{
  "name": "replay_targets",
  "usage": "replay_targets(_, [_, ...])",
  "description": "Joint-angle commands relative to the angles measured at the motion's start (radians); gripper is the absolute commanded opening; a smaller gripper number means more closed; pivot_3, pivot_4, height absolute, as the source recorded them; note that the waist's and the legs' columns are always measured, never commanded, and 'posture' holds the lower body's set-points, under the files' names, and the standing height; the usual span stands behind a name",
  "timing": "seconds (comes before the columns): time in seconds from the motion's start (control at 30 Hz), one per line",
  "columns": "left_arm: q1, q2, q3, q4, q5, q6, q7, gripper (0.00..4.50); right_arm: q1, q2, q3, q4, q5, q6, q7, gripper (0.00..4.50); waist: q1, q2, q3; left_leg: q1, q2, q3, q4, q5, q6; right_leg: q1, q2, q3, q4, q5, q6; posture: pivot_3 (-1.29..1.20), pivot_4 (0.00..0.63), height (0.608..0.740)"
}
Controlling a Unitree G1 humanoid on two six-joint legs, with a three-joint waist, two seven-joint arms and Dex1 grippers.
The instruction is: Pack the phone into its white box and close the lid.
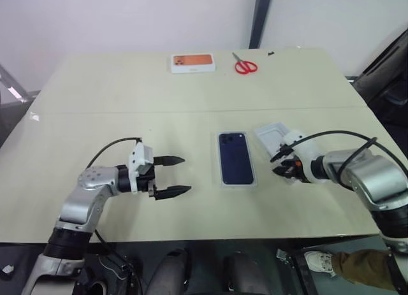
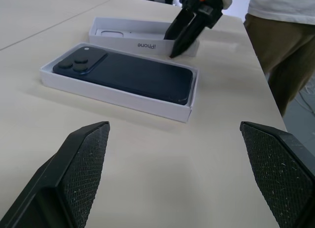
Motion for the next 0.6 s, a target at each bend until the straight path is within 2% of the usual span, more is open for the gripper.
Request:
replay_targets(0.03, [0.001, 0.0, 0.002, -0.036, -0.006, -0.005, 0.015, 4.5, -0.005, 0.029, -0.011, 0.009, 0.004, 0.048, -0.027, 0.03, 0.0, 0.0, 0.0, 0.0, 0.0, 0.0, 0.0, 0.0, 0.0, 0.0, 0.0, 0.0, 0.0, 0.0, 0.0, 0.0, 0.15, 0.734])
replay_targets(0.3, [-0.012, 0.001, 0.003, -0.017, 0.003, -0.018, 0.026, 4.5, -0.043, 0.102, -0.078, -0.002, -0.013, 0.098, -0.109, 0.03, -0.002, 0.0, 0.0, 0.0, 0.0, 0.0, 0.0, 0.0, 0.0, 0.0, 0.0, 0.0, 0.0, 0.0, 0.0, 0.0, 0.15, 0.734])
replay_targets(0.47, [-0.025, -0.004, 0.008, -0.002, 0.002, -0.016, 0.035, 4.5, -0.115, 0.197, -0.164, 0.0, -0.006, 0.033, -0.165, 0.03, -0.002, 0.001, 0.0, 0.0, 0.0, 0.0, 0.0, 0.0, 0.0, -0.001, 0.0, 0.0, 0.001, 0.0, 0.0, 0.0, 0.15, 0.734])
replay_targets(0.6, [-0.05, -0.009, 0.022, 0.023, 0.002, -0.02, 0.05, 4.5, -0.177, 0.34, -0.303, 0.0, 0.082, 0.056, -0.182, 0.03, -0.002, 0.0, 0.0, 0.0, 0.0, 0.001, 0.0, 0.0, 0.0, -0.001, 0.0, 0.0, 0.001, 0.0, 0.0, 0.0, 0.15, 0.734])
